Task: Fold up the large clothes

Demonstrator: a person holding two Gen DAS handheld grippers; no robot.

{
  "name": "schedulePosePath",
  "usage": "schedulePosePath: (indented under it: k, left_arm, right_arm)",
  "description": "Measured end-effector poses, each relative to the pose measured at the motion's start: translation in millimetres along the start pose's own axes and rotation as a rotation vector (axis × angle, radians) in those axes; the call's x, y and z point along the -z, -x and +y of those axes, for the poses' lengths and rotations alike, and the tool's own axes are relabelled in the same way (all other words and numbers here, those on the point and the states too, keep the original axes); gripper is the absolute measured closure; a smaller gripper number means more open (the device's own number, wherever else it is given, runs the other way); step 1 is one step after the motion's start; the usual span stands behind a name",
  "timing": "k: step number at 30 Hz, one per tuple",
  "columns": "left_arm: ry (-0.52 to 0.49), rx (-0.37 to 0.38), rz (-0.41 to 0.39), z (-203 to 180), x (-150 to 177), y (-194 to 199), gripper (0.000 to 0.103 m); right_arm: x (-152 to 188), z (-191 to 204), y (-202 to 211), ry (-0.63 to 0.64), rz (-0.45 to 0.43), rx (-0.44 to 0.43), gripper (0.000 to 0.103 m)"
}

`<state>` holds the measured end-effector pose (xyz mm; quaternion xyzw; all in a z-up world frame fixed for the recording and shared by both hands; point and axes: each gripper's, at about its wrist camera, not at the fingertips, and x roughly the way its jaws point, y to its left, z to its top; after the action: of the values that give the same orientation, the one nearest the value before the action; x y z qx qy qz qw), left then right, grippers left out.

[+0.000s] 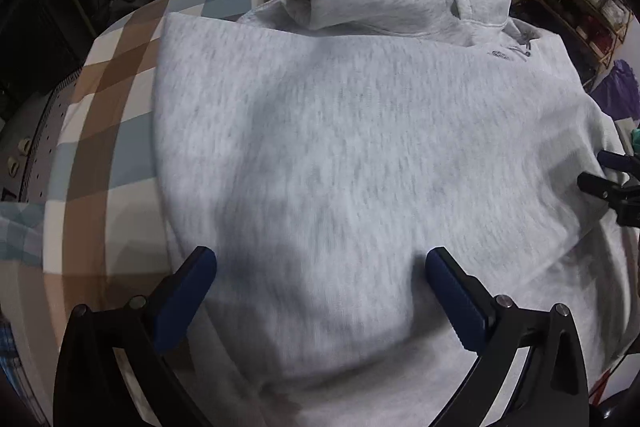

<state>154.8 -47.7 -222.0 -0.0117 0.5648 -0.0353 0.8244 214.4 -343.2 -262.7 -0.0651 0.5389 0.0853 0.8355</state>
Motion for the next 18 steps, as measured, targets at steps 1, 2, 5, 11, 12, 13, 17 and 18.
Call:
schedulePosePath:
  k: [1, 2, 5, 11, 12, 13, 17, 18]
  left_arm:
    - [0.012, 0.035, -0.006, -3.6, 3.4, 6.7, 0.001]
    - [0.019, 0.072, -0.015, -6.3, 6.0, 11.4, 0.001]
    - [0.043, 0.243, 0.0, -18.0, 20.4, 20.9, 0.001]
    - [-0.032, 0.161, 0.021, -35.7, 26.6, -1.3, 0.002]
    - [-0.075, 0.119, 0.016, -43.2, 26.8, -6.8, 0.002]
    - [-0.098, 0.09, 0.018, -47.1, 27.7, -10.2, 0.002]
    - [-0.146, 0.009, 0.011, -54.6, 29.5, -21.4, 0.001]
    - [-0.151, 0.006, 0.01, -52.0, 27.0, -23.6, 0.001]
  right_arm:
    - [1.5, -8.9, 14.6, -0.032, -0.037, -0.047, 0.007]
    - [0.3, -15.7, 22.4, -0.05, -0.055, -0.059, 0.007]
    - [3.1, -29.9, 34.2, -0.044, -0.071, 0.019, 0.006]
    - [17.7, -52.7, -18.7, -0.035, 0.072, 0.115, 0.0]
    - [22.0, -59.0, -21.4, -0.067, 0.085, 0.085, 0.0]
    - [25.1, -63.4, -22.2, -0.103, 0.068, 0.061, 0.0]
    - [33.2, -49.7, -22.1, -0.081, 0.082, 0.064, 0.0]
    - [34.0, -43.7, -19.4, -0.077, 0.093, 0.06, 0.0]
